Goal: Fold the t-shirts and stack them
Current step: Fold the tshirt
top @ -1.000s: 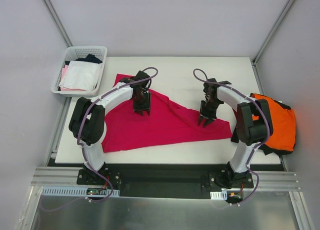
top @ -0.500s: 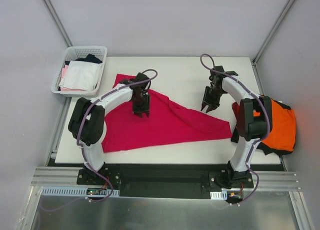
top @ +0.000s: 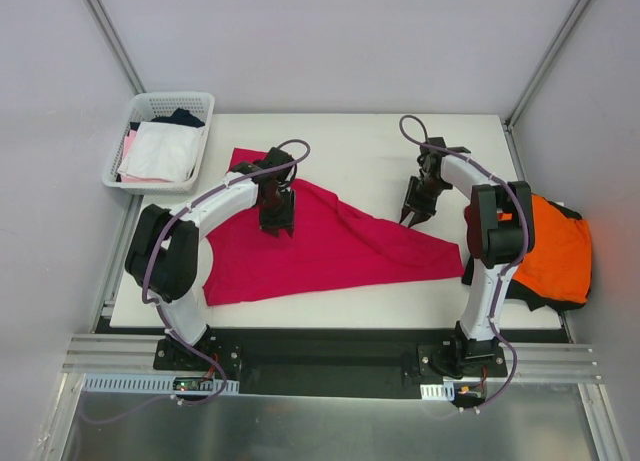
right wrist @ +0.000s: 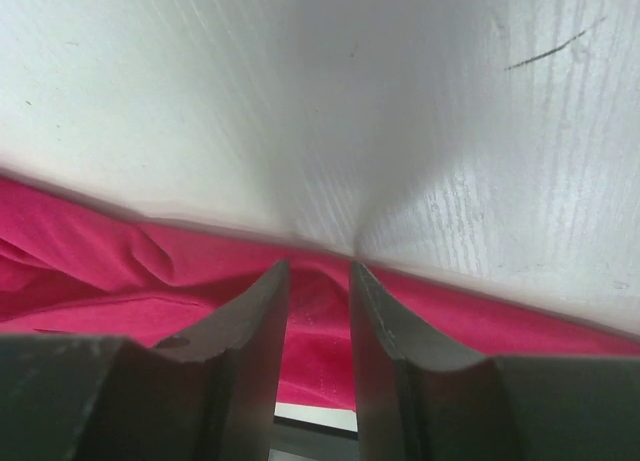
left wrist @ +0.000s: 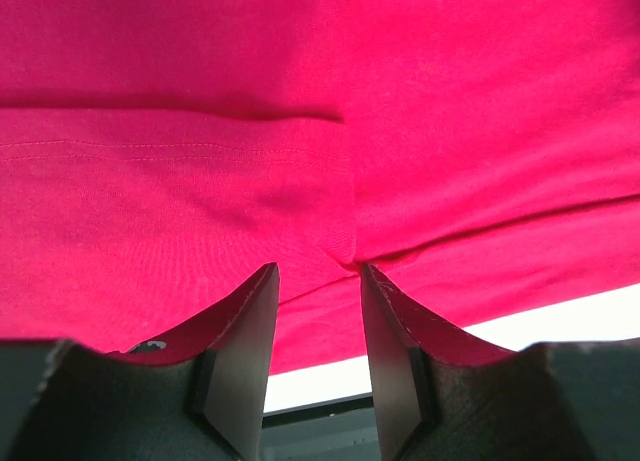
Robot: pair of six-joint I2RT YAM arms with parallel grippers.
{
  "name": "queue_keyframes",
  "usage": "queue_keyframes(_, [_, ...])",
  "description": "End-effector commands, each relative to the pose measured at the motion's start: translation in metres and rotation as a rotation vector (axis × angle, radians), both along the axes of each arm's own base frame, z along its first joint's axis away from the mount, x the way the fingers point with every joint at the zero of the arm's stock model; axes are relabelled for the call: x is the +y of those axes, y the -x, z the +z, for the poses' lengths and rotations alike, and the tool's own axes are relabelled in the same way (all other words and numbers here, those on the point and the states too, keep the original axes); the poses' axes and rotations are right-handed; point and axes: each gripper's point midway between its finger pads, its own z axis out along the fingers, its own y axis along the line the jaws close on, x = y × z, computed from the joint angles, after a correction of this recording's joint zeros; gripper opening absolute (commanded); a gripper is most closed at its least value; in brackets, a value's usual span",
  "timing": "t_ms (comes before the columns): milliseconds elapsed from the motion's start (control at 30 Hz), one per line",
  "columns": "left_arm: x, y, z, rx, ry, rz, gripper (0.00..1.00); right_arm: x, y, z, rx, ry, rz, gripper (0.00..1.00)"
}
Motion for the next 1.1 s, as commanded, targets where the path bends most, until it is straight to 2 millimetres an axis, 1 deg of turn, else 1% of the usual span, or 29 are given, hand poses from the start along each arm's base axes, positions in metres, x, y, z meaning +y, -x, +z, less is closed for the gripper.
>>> queue_keyframes(0, [0.007,0.0,0.009,-0.024,-0.01,-0.013,0.39,0.011,-0.001,0.014,-0.039,-0.04,-0.006,0.33])
queue_keyframes(133, [0.005,0.0,0.008,-0.015,-0.006,-0.013,0.39,0.013,0.002,0.027,-0.063,-0.045,-0.018,0.34])
queue_keyframes(167, [0.005,0.0,0.008,-0.014,-0.005,-0.011,0.39,0.013,0.001,0.033,-0.079,-0.048,-0.022,0.34])
queue_keyframes(400, [0.003,-0.001,0.007,-0.01,0.001,-0.016,0.39,0.016,-0.002,0.057,-0.134,-0.07,-0.028,0.36])
queue_keyframes(467, [0.002,-0.003,0.007,-0.01,-0.001,-0.016,0.39,0.017,-0.003,0.061,-0.137,-0.081,-0.03,0.37])
queue_keyframes(633, [0.0,-0.007,0.008,-0.013,0.005,-0.017,0.39,0.021,0.006,0.052,-0.109,-0.088,-0.021,0.37])
queue_keyframes(667, [-0.001,-0.007,0.007,-0.011,0.004,-0.018,0.39,0.021,0.011,0.047,-0.093,-0.087,-0.02,0.36])
queue_keyframes(733, [-0.002,-0.008,0.007,-0.012,0.007,-0.021,0.39,0.023,0.015,0.042,-0.088,-0.091,-0.013,0.37])
queue_keyframes(767, [-0.002,-0.008,0.007,-0.012,0.007,-0.021,0.39,0.023,0.02,0.036,-0.076,-0.091,-0.008,0.41])
queue_keyframes(867, [-0.003,-0.008,0.006,-0.005,0.009,-0.021,0.39,0.027,0.022,0.029,-0.077,-0.107,-0.001,0.47])
queue_keyframes(933, [-0.003,-0.008,0.006,-0.004,0.008,-0.017,0.39,0.029,0.025,0.022,-0.063,-0.115,0.005,0.47])
queue_keyframes(1067, [-0.002,-0.007,0.005,-0.002,0.008,-0.016,0.39,0.029,0.026,0.017,-0.054,-0.114,0.003,0.47])
